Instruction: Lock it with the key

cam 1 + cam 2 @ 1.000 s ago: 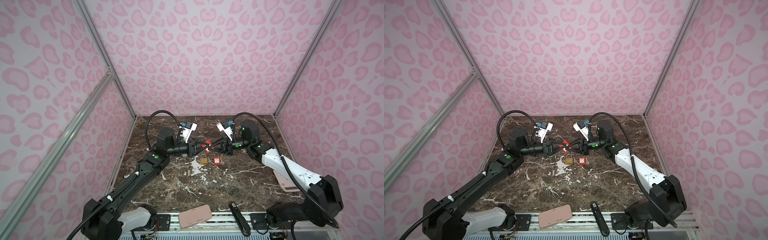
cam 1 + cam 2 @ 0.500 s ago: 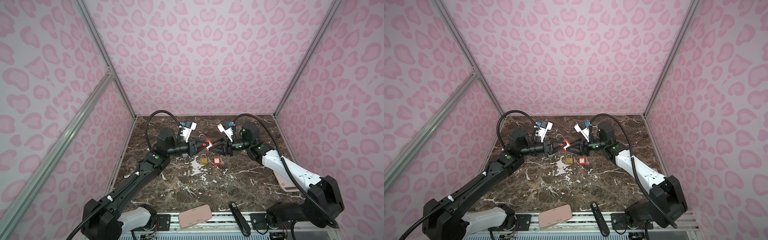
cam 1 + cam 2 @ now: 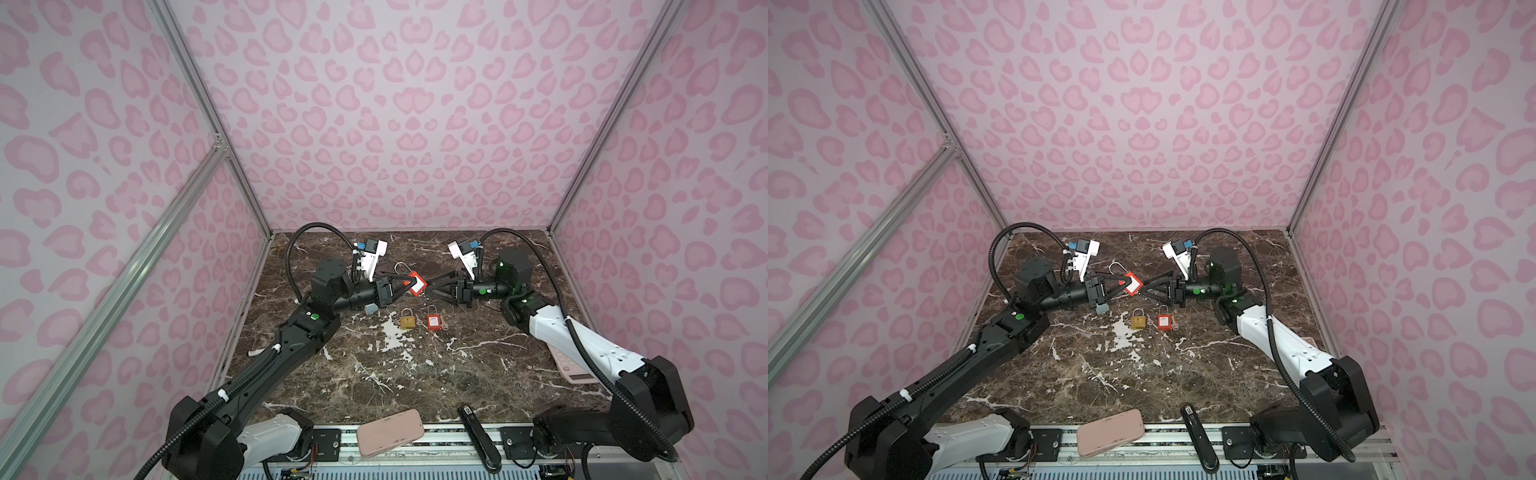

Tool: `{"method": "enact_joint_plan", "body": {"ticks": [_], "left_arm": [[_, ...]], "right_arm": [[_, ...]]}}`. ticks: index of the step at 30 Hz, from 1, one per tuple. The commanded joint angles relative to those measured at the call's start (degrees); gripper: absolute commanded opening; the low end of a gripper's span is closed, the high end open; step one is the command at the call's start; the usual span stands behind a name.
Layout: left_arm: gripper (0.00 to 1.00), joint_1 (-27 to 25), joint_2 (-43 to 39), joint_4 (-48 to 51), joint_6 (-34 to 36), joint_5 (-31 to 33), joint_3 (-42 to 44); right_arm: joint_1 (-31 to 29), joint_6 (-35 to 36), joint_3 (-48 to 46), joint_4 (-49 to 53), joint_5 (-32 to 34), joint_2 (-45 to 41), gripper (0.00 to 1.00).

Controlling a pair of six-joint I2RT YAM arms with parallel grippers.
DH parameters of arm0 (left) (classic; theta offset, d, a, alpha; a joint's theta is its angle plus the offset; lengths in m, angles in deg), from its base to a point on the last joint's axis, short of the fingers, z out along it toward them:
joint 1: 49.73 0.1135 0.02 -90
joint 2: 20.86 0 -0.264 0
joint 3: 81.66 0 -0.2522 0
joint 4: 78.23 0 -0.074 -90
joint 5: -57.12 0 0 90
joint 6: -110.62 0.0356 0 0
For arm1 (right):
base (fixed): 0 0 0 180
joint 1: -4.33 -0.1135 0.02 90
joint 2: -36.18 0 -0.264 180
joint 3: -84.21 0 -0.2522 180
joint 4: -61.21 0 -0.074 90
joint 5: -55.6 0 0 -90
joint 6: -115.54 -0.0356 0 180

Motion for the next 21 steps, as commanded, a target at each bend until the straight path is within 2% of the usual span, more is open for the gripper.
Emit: {"method": "enact_joint_plan", "body": {"ticks": [1,21], "left_arm": [[0.04,0.1,-0.54,-5.67,-1.37,0.62,0.25],[0.04,0.27,0.13,-8.26,-3.02,0.54,0.52]], "right_arm": [[0.3,-1.66,-0.48,-2.88,0.29,-0.15,0.51],[-1.72,3.57,0.44,3.98,2.2,1.43,0.52]]}}
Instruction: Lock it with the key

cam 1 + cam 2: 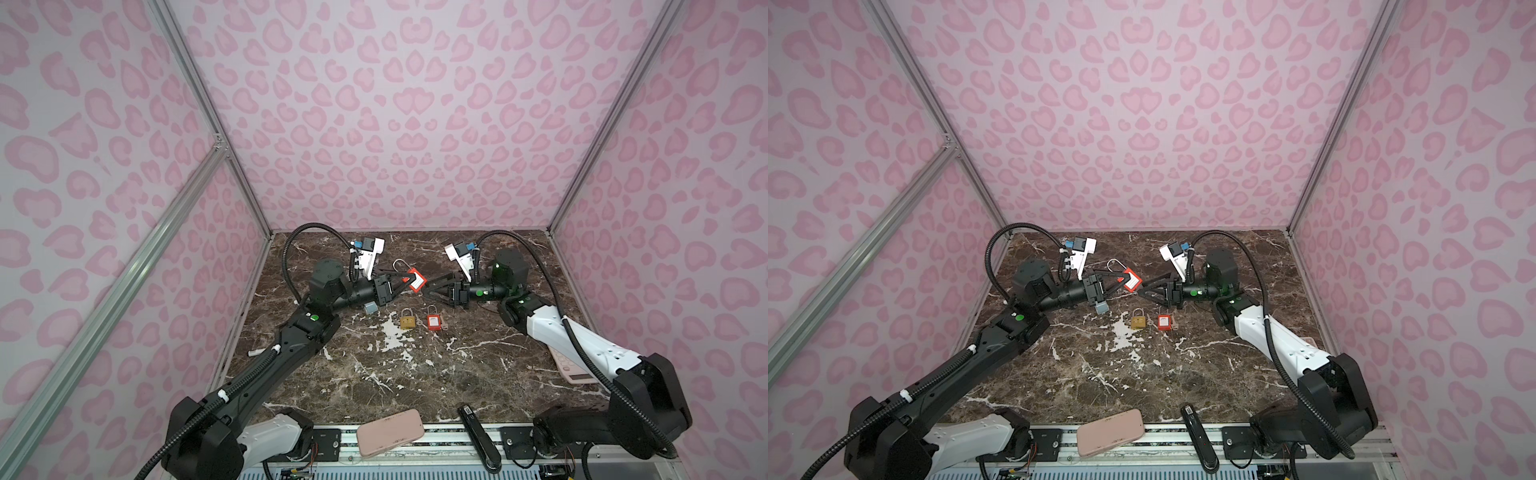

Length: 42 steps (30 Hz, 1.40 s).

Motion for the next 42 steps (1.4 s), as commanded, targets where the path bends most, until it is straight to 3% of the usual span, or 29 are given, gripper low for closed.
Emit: {"method": "enact_joint_plan", "body": {"ticks": [1,4,10,21,31,35,42], "left_arm": [[0.04,0.01,0.28,-4.76,-0.24,-0.25,-0.17],[0.04,-0.04,0.46,-5.07,-0.42,-0.24,-0.16],[0.04,0.26,0.38,-4.98,-0.42,-0.18,-0.08],[0.04,0.65,0.63,-5.01,-0.56,-0.25,0.1],[0.04,0.6,0.47,-5.15,-0.86,-0.34,0.43],[0.04,0.62,0.19,-5.15,-0.93,-0.25,0.69],[0.04,0.62,-0.33,-4.79,-0.86,0.02,1.09]], "right_arm": [[-0.13,3.1,0.61,3.1,1.9,0.69,0.52],[-0.19,5.95,0.98,6.53,5.85,1.22,0.52],[-0.28,7.14,0.42,5.71,6.52,1.55,0.52],[1.88,10.41,-1.57,8.52,3.74,-3.97,0.52],[3.25,7.46,-0.26,5.92,1.93,-4.95,0.51],[2.89,3.82,1.85,5.93,1.64,-2.56,0.48],[0.71,4.31,3.92,6.89,1.85,-0.26,0.38]]}}
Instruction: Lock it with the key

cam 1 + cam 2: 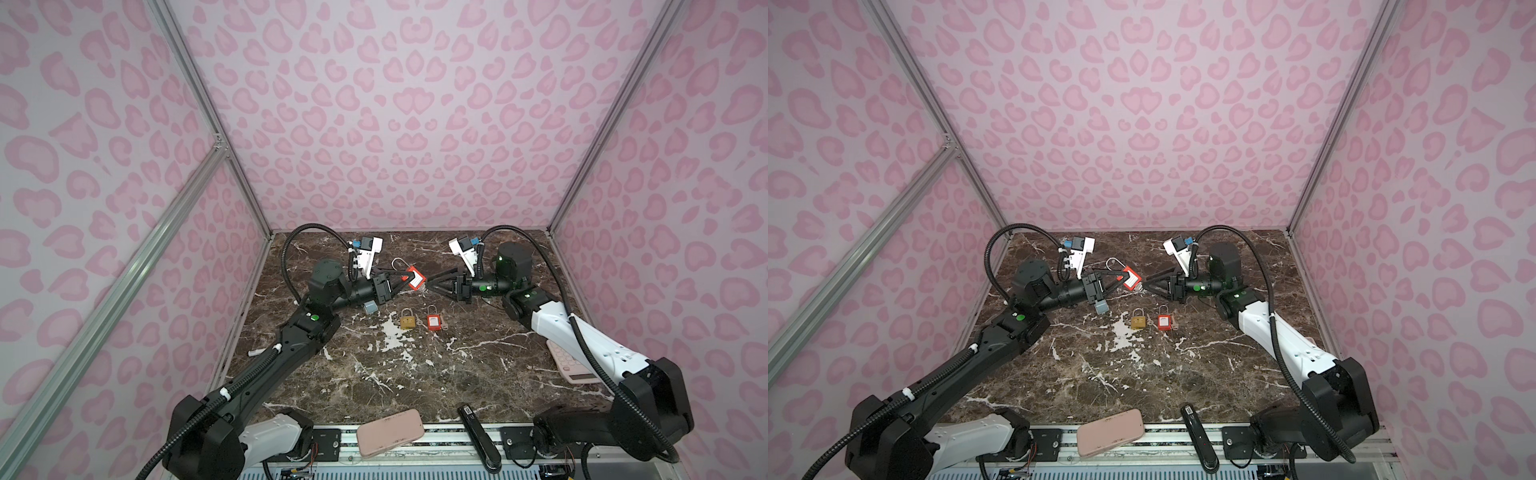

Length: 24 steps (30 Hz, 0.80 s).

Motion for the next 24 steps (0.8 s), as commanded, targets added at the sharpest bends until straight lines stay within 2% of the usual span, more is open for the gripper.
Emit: {"method": "enact_joint_plan", "body": {"ticks": [1,5,14,19,24], "left_arm": [[0.04,0.03,-0.56,-2.77,0.23,-0.16,0.29],[0.04,0.03,-0.68,-2.78,0.23,0.05,0.45],[0.04,0.03,-0.07,-2.6,0.27,0.15,0.2],[0.04,0.02,-0.15,-2.51,0.26,0.88,0.35],[0.04,0.06,-0.09,-1.51,0.16,2.44,0.21]], "right_arm": [[-0.86,-0.25,-0.01,-1.49,-0.43,0.21,0.37],[-1.33,-0.31,0.08,-1.86,-0.29,0.37,0.32],[-2.35,0.14,-1.27,-4.07,0.13,-0.3,0.11],[-2.79,-0.15,-1.69,-3.02,2.8,-0.85,0.0],[-3.06,0.65,-1.92,-2.75,3.59,-1.11,0.0]]}}
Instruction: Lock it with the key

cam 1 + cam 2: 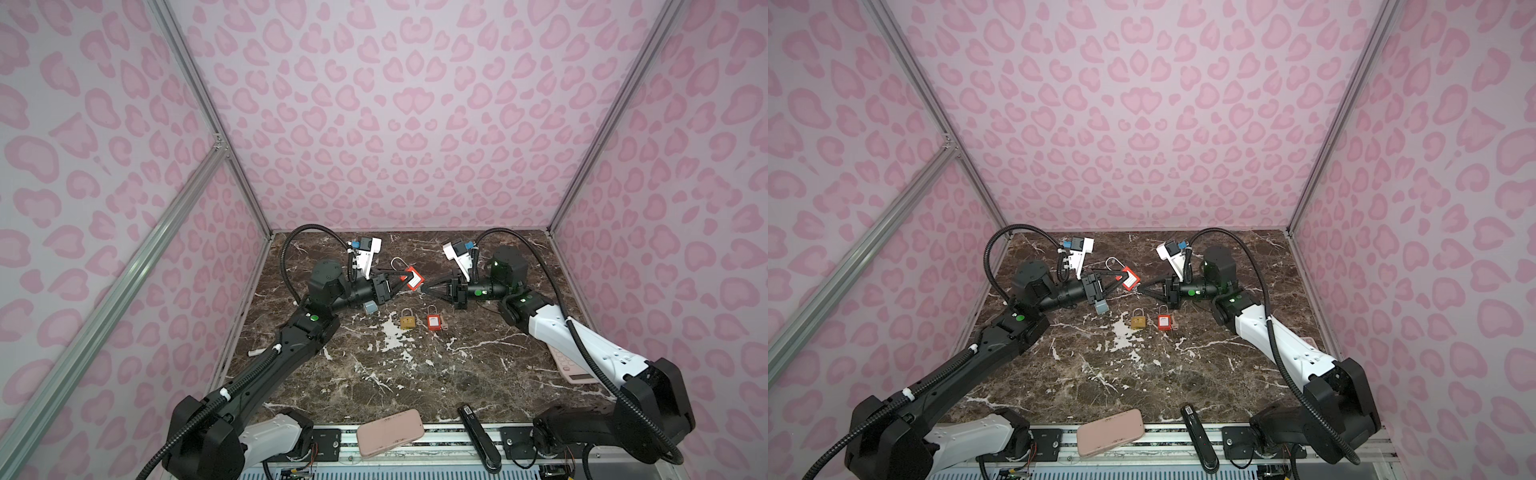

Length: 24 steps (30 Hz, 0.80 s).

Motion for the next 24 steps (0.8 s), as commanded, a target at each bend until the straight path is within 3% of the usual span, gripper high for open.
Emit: {"method": "enact_joint_plan", "body": {"ticks": [1,10,24], "left_arm": [[0.04,-0.03,0.15,-1.35,-0.58,1.48,-0.24],[0.04,0.28,0.26,-1.34,-0.89,3.08,0.37],[0.04,0.93,-1.32,-4.64,-1.24,1.33,1.47]], "right_arm": [[-0.29,1.27,-0.62,-0.07,2.8,-0.36,0.0],[-0.3,1.98,-0.37,1.95,3.63,-0.88,0.0],[0.18,4.18,3.06,10.83,-0.45,1.58,0.0]]}}
